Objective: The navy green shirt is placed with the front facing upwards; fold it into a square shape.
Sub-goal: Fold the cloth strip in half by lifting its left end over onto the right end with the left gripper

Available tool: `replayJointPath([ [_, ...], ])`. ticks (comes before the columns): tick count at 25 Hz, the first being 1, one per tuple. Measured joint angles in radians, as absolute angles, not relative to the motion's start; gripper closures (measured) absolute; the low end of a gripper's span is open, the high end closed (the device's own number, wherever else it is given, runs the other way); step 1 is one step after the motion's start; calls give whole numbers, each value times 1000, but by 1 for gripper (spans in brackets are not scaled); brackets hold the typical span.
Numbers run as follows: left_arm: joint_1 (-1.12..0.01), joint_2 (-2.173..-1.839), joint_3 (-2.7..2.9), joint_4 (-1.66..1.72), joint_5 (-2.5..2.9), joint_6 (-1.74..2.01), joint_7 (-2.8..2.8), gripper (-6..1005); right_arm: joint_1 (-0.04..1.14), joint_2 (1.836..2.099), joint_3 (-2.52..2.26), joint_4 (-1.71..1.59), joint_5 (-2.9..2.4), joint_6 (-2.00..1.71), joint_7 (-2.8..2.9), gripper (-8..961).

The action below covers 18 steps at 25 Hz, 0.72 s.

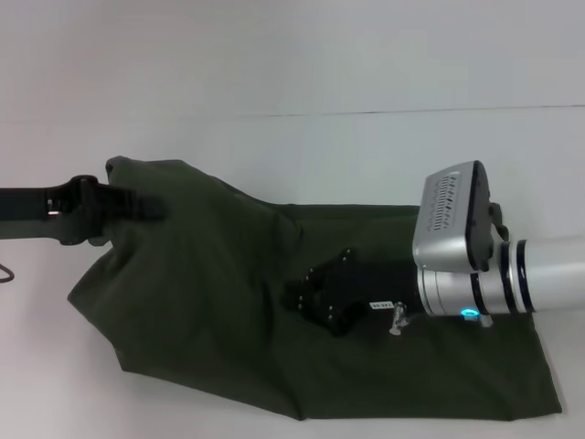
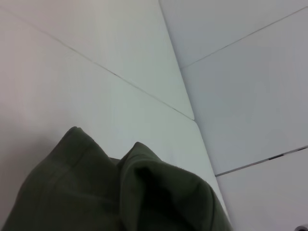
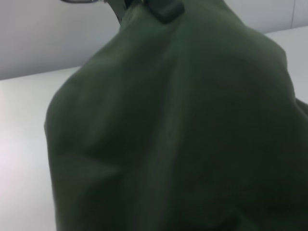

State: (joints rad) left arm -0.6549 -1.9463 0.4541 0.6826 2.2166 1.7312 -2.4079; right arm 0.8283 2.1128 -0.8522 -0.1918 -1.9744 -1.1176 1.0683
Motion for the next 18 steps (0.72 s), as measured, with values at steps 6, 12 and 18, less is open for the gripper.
replayJointPath([
  [6, -654, -1946, 451, 683, 2174, 1741, -2406, 865, 873, 2115, -853, -147, -1974, -1050, 1064, 857],
  [12, -649, -1947, 450, 681, 2147, 1743, -2399, 865, 902, 2120, -853, -124, -1974, -1007, 1063, 954],
  [18, -644, -1948, 449, 681, 2124, 1755, -2396, 866, 937, 2122, -850, -81, -1974, -963, 1052, 954],
])
